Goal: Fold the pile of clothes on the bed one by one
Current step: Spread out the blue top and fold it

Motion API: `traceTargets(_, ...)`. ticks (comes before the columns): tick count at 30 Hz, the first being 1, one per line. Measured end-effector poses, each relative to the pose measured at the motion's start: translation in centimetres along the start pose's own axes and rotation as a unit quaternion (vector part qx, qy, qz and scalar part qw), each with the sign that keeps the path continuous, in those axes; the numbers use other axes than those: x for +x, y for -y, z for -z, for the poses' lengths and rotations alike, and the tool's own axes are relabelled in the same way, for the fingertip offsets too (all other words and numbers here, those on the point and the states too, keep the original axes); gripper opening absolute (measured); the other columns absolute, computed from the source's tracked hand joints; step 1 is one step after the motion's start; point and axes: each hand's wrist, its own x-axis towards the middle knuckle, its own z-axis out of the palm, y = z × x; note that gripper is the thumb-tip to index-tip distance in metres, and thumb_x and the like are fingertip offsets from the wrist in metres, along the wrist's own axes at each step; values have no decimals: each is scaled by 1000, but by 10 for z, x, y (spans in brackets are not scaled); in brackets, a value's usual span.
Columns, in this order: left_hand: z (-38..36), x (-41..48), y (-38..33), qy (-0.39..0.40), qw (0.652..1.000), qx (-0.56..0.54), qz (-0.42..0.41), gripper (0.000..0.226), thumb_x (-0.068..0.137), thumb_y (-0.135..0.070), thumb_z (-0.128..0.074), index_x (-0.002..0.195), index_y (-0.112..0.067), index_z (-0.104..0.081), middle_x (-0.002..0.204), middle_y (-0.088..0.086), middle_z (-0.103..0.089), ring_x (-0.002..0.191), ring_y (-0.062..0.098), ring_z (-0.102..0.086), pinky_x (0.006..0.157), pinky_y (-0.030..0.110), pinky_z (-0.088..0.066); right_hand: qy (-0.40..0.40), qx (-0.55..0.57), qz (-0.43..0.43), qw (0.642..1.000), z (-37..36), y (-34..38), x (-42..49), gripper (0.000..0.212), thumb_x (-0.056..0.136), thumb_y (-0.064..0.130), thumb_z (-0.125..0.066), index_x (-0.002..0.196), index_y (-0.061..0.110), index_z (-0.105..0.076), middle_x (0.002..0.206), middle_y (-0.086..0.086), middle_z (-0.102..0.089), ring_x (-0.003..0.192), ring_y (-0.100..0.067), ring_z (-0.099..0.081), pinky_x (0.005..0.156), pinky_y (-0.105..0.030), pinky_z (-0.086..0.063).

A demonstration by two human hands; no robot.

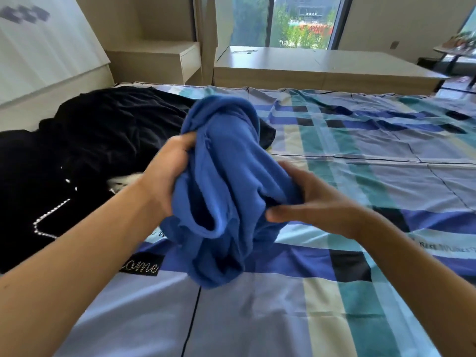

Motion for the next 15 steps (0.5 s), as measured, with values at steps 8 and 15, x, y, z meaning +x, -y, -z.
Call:
traceTargets(8, 50, 33, -39, -83, 992, 91, -31, 23, 95, -21, -53, 107, -12, -71, 91, 0, -77, 83, 13, -73, 70, 20, -59, -225, 162, 31, 960, 23, 37, -10, 36, 91, 4, -57, 66, 20, -77, 69, 4, -72, 63, -6, -66, 59, -17, -52)
traceTargets(15, 70, 45, 21, -240, 805, 522, -147, 24, 85, -19, -77, 101, -21, -59, 102, 1, -62, 91, 15, -58, 75, 20, -42, -260, 233, -155, 924, 32, 31, -11, 24, 96, 28, -59, 106, 12, -73, 100, -10, -77, 90, -25, -73, 81, -34, -58)
